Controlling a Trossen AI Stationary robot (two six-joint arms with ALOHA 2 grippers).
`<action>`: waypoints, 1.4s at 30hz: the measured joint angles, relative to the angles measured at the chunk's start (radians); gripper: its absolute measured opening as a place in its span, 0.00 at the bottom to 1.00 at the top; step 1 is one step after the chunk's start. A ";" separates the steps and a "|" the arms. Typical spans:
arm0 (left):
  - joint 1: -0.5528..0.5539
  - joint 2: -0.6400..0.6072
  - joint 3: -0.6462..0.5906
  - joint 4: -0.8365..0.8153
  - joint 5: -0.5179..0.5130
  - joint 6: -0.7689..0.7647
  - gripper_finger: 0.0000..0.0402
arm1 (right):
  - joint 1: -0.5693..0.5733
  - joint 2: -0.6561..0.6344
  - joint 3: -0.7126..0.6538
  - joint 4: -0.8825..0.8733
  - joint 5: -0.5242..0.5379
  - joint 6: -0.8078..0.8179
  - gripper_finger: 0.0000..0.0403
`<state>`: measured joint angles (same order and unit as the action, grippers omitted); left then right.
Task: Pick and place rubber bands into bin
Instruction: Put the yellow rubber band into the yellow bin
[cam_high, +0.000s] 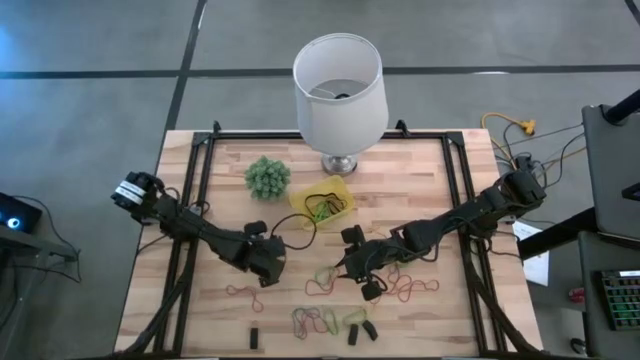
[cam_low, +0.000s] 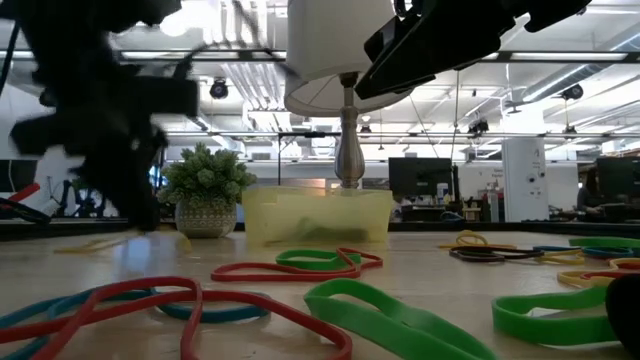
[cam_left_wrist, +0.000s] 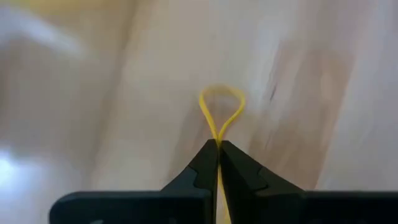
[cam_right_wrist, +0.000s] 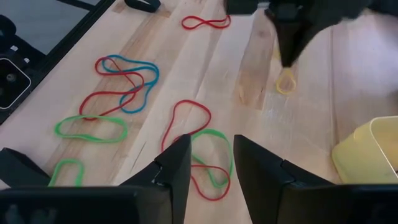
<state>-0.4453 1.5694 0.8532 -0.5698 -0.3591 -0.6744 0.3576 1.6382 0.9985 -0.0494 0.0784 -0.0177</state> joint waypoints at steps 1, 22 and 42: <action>-0.002 -0.005 0.018 -0.008 -0.007 0.007 0.00 | 0.000 0.000 0.000 0.000 0.000 0.000 0.28; 0.030 -0.008 0.298 -0.023 -0.371 0.408 0.00 | 0.000 0.000 0.000 -0.051 0.000 0.042 0.24; 0.355 -0.002 0.329 0.160 -0.313 0.728 0.00 | 0.000 0.000 0.000 -0.051 0.000 0.044 0.21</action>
<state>-0.0899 1.5678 1.1822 -0.4103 -0.6721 0.0534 0.3576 1.6382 0.9981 -0.1009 0.0788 0.0264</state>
